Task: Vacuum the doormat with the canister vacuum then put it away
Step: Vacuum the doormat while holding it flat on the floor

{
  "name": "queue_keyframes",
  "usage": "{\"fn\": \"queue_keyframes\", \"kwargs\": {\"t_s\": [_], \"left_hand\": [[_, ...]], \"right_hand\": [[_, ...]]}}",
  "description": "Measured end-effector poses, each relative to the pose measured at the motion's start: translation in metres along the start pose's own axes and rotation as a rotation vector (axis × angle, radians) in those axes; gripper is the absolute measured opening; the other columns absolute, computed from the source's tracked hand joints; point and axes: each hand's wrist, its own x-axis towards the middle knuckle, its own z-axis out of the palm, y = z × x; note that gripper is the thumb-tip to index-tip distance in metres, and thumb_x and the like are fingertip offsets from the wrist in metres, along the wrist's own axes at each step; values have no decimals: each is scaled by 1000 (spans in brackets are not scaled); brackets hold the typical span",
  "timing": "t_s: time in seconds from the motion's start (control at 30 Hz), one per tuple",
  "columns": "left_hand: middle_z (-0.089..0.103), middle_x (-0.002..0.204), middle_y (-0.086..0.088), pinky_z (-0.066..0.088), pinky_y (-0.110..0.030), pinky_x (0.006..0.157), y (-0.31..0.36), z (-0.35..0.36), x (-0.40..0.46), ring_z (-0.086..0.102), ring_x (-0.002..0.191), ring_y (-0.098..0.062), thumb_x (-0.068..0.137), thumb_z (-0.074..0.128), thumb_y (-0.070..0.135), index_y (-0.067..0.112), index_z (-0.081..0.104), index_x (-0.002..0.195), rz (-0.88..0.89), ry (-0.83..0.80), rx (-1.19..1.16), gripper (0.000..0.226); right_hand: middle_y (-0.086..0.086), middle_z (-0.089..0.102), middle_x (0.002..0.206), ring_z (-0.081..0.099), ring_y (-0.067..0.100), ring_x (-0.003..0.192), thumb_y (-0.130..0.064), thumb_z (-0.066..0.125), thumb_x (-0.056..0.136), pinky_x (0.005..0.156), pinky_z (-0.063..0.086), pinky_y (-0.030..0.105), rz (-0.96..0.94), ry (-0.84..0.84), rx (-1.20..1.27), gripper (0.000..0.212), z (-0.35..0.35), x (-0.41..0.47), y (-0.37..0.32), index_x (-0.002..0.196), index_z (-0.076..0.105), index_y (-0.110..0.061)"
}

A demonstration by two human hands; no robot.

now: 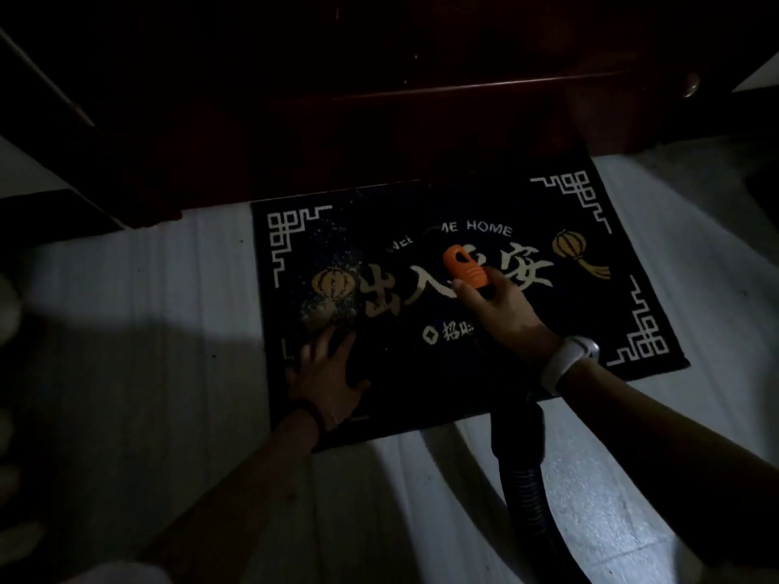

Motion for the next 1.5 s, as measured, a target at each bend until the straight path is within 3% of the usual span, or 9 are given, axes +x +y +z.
{"fn": "queue_keyframes", "kwargs": {"t_s": [0.1, 0.33, 0.53, 0.6, 0.73, 0.9, 1.2, 1.33, 1.5], "left_hand": [[-8, 157, 1, 15, -53, 114, -21, -21, 7, -1, 143, -31, 83, 60, 48, 30, 4, 148, -58, 72, 1, 88], [-26, 152, -14, 6, -53, 114, -56, -31, 19, -22, 142, -27, 64, 70, 63, 10, -20, 144, -200, -84, 58, 132], [-27, 152, -13, -1, -51, 116, -61, -27, 16, -22, 142, -24, 66, 68, 64, 11, -22, 144, -154, -71, 56, 130], [-26, 152, -14, -1, -51, 116, -60, -28, 16, -23, 142, -26, 65, 67, 65, 10, -21, 144, -164, -72, 89, 130], [-28, 152, -12, -2, -54, 114, -60, -29, 15, -28, 139, -28, 65, 65, 68, 12, -21, 144, -151, -90, 124, 130], [-26, 153, -8, -2, -56, 113, -60, -29, 15, -27, 140, -27, 64, 63, 71, 15, -19, 146, -123, -61, 135, 129], [-26, 153, -7, -9, -58, 112, -54, -17, 10, -25, 141, -24, 67, 58, 73, 16, -21, 145, -128, -59, 108, 125], [-27, 153, -7, -9, -58, 111, -54, -17, 10, -28, 140, -26, 66, 57, 73, 17, -21, 145, -125, -51, 105, 124], [-31, 151, -8, -7, -59, 111, -53, -18, 10, -30, 138, -26, 66, 57, 73, 15, -22, 144, -123, -60, 110, 126]], "right_hand": [[4, 56, 74, 55, 20, 60, -37, 55, 90, 57, 45, 30, 11, 31, 69, 39, -3, 4, 0, 117, 49, -10], [4, 53, 93, 55, 24, 82, -39, 51, 91, 69, 38, 29, -29, 145, -116, 43, 34, 24, -30, 124, 44, -12], [13, 62, 100, 61, 36, 89, -47, 47, 91, 75, 51, 42, -188, -122, -309, 53, 98, -4, -59, 132, 32, -18], [6, 61, 96, 62, 29, 86, -47, 48, 90, 69, 50, 34, -150, -149, -289, 52, 90, -3, -59, 133, 34, -20], [-7, 54, 80, 58, 14, 68, -40, 50, 91, 52, 43, 22, 41, -53, -132, 47, 30, 7, -39, 131, 39, -18], [10, 59, 97, 60, 32, 96, -40, 50, 91, 64, 37, 25, 66, 249, -196, 45, 10, 16, -23, 123, 45, -9], [12, 62, 103, 59, 34, 94, -46, 48, 90, 72, 43, 33, -165, -73, -303, 52, 99, -2, -63, 131, 35, -18], [1, 54, 84, 53, 19, 71, -41, 52, 90, 63, 35, 23, -47, 39, -245, 43, 41, 6, -50, 123, 47, -14], [10, 57, 90, 56, 25, 79, -34, 54, 90, 67, 36, 26, -13, 121, -160, 37, 2, 6, -25, 115, 51, -7]]}}
